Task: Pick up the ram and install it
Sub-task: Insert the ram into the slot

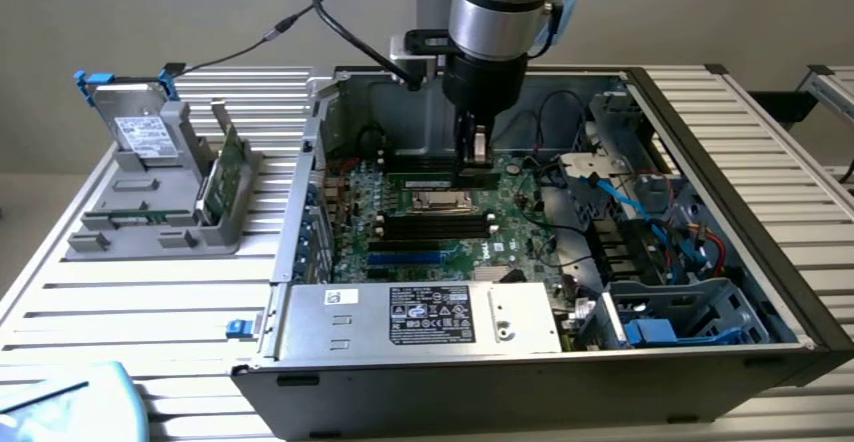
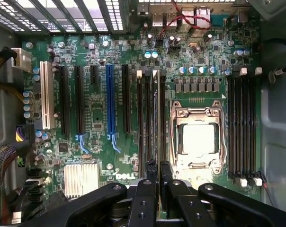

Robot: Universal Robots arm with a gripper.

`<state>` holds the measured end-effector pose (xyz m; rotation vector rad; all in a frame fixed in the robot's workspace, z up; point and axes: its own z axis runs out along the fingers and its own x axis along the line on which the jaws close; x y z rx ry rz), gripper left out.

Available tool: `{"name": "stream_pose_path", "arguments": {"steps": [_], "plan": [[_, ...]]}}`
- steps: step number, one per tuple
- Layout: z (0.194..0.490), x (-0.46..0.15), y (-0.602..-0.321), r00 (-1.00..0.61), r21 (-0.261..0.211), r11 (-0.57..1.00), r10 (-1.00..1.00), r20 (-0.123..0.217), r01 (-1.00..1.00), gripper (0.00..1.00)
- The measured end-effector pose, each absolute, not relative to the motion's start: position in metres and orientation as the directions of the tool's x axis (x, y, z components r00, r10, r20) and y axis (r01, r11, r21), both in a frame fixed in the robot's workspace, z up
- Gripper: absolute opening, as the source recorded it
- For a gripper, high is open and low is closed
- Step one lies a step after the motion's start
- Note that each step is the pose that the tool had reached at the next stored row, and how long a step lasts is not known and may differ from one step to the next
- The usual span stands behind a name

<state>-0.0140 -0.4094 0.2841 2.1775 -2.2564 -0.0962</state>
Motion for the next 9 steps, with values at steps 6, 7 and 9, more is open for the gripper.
{"name": "stream_pose_path", "arguments": {"steps": [6, 7, 9], "plan": [[0.2752, -0.014, -0.4094, -0.038, 0.048, 0.036, -0.999, -0.038, -0.998, 0.14], [0.2742, -0.014, -0.4094, -0.038, 0.049, 0.036, -0.999, -0.036, -0.998, 0.14], [0.2725, -0.014, -0.4094, -0.039, 0.053, 0.037, -0.999, -0.033, -0.998, 0.14]]}}
